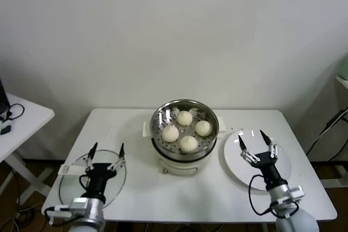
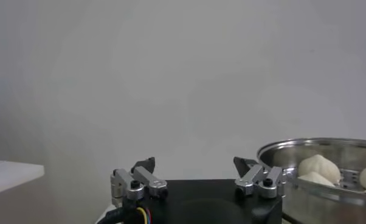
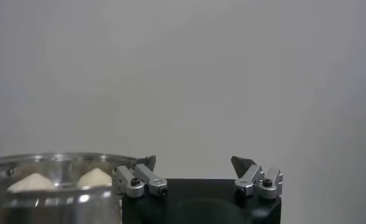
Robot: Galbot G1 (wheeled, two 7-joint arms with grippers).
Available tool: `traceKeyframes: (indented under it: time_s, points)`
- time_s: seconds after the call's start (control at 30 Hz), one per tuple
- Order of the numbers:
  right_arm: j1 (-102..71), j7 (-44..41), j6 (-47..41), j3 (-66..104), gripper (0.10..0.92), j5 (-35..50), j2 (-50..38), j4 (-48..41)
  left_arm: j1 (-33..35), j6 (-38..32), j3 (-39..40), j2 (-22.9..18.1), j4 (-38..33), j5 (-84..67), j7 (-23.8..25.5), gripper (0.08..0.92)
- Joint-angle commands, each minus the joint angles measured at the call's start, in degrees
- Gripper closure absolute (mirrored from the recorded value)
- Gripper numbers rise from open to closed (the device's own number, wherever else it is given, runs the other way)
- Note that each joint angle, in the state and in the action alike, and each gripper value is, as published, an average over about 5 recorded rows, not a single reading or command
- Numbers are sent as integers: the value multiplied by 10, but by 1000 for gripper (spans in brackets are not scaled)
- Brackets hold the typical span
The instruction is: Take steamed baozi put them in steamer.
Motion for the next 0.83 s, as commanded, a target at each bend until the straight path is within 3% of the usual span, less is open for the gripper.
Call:
traceKeyframes:
  time_s: [0.03, 0.83]
  points:
    - [-82, -18, 7, 45, 203, -16, 50, 9, 4, -4, -15, -2, -2, -28, 19, 177]
    - [-80, -33, 5, 50, 203, -14, 59, 10, -4, -6, -25, 6, 10, -46, 26, 177]
